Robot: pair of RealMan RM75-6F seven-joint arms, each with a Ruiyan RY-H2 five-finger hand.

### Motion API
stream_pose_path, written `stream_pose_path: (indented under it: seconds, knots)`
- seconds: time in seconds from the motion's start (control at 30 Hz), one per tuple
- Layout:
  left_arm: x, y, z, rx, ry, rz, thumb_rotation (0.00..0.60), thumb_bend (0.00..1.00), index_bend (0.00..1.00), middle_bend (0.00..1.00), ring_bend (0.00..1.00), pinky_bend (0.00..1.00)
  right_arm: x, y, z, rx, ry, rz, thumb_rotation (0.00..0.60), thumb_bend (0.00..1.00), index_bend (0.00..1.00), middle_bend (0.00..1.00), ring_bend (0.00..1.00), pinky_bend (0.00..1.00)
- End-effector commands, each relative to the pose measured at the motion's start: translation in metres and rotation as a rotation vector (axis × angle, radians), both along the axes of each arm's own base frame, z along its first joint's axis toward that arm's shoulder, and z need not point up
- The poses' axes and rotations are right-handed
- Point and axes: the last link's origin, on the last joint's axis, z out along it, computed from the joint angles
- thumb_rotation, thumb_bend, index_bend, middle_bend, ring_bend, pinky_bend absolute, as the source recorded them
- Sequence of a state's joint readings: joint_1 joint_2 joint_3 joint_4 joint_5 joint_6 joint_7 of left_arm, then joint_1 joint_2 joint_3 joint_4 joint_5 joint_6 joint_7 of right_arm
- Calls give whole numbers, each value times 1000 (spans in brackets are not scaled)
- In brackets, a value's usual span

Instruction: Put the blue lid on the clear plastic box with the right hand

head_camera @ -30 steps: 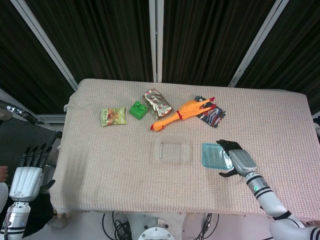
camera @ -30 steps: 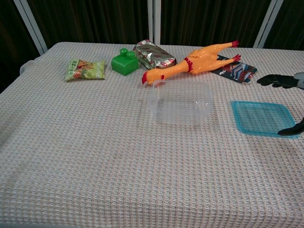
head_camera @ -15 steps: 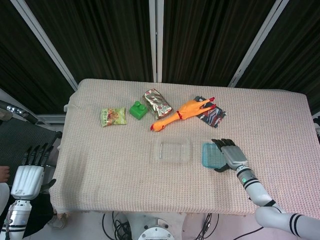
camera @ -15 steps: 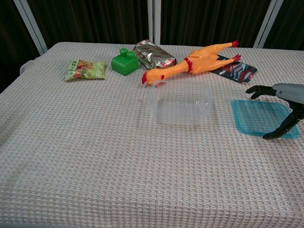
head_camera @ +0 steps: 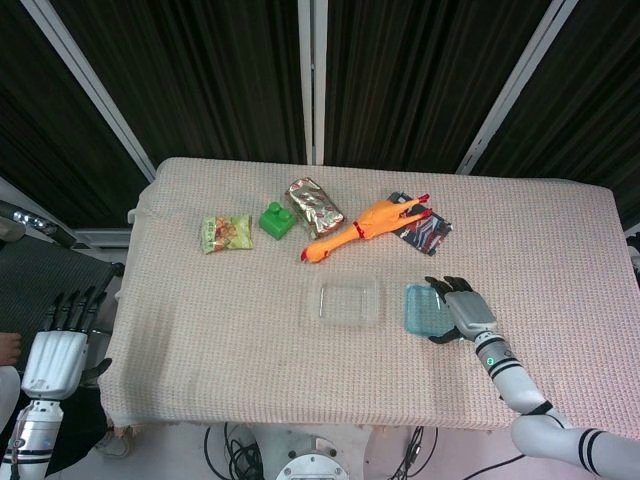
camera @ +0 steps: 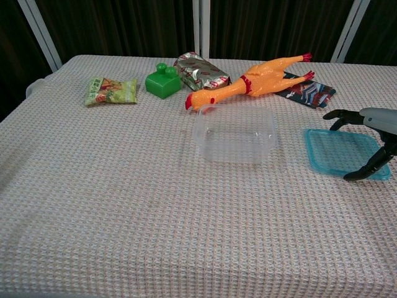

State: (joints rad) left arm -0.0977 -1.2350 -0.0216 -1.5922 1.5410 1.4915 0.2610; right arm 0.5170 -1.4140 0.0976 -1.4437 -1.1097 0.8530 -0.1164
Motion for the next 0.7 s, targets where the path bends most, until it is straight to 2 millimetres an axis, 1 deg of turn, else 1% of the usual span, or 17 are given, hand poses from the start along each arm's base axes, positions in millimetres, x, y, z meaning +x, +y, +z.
stream_pose_path:
  seconds: [0.03, 0.17, 0.27, 0.33, 0.37, 0.43, 0.47, 0.57, 0.67, 0.7]
  knots:
    - [0, 0, 0, 0, 0, -1, 600, 29, 54, 10, 0, 3, 0, 3, 9, -22, -17, 9, 600, 86, 16, 341, 17, 0]
    - [1, 0, 1, 1, 2, -6, 600, 29, 54, 9, 0, 3, 11, 5, 29, -46, -54, 34, 600, 93, 21, 356, 30, 0]
    - [2, 0, 2, -2, 3, -11, 600, 30, 54, 9, 0, 3, 30, 3, 47, -50, -73, 78, 600, 94, 21, 357, 30, 0]
    - [3, 0, 2, -5, 2, -14, 600, 30, 54, 10, 0, 3, 49, -1, 55, -39, -81, 111, 600, 94, 21, 357, 30, 0]
    - [4, 0, 1, -5, 1, -16, 600, 29, 54, 10, 0, 3, 62, -2, 57, -25, -87, 125, 600, 95, 21, 358, 30, 0]
    - [4, 0, 1, -5, -1, -20, 600, 29, 54, 10, 0, 3, 83, -5, 57, 1, -104, 135, 600, 97, 21, 359, 30, 0]
    - [4, -1, 0, -6, -4, -22, 600, 30, 54, 10, 0, 3, 97, -7, 54, 21, -111, 143, 600, 97, 22, 358, 30, 0]
    - [3, -1, 0, -8, -7, -24, 600, 31, 54, 10, 0, 3, 128, -12, 43, 67, -124, 149, 600, 98, 22, 354, 29, 0]
    - [1, -1, 2, -4, -8, -25, 600, 29, 54, 10, 0, 3, 152, -16, 30, 89, -134, 134, 600, 99, 22, 349, 29, 0]
    - [0, -1, 3, -1, -8, -25, 600, 29, 54, 10, 0, 3, 157, -16, 26, 95, -129, 126, 600, 98, 21, 348, 29, 0]
